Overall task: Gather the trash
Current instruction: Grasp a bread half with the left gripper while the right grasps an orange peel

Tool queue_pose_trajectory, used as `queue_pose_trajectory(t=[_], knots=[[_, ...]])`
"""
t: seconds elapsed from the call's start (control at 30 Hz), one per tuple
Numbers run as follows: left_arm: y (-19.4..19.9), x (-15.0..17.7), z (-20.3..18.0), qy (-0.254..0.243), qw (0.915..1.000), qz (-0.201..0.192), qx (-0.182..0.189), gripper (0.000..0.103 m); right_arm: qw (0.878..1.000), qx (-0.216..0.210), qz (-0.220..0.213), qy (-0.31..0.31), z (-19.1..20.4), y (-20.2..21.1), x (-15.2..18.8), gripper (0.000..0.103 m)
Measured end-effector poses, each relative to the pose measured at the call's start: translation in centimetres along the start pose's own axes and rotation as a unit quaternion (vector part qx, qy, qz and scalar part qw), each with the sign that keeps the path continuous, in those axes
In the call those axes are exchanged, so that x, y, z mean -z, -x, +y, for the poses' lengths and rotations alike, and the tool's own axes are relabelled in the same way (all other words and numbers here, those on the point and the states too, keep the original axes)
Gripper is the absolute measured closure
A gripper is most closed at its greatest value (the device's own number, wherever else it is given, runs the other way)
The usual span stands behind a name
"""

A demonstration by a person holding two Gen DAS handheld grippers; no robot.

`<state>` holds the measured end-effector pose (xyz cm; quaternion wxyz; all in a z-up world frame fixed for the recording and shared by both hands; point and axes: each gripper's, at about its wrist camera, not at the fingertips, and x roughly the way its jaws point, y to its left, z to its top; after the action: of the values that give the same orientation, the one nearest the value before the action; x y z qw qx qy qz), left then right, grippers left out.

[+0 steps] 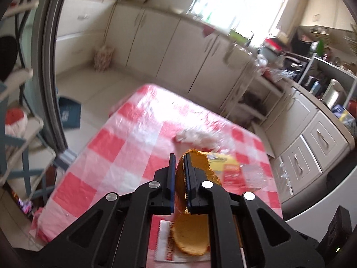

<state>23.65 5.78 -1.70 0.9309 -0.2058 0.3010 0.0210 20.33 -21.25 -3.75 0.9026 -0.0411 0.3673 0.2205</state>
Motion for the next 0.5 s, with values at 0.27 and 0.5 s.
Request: queue_pose_trajectory(t=[0.27, 0.5], knots=[[1.8, 2.0, -3.7, -0.064, 0.9977, -0.01, 0.018, 0.096, 1.0, 0.021, -0.013, -0.006, -0.9, 2.8, 1.2, 0.094], [1.8, 3.7, -4.9, -0.086, 0.996, 0.007, 0.022, 0.096, 0.999, 0.031, 0.026, 0.005, -1.3, 2.4, 3.4, 0.088]])
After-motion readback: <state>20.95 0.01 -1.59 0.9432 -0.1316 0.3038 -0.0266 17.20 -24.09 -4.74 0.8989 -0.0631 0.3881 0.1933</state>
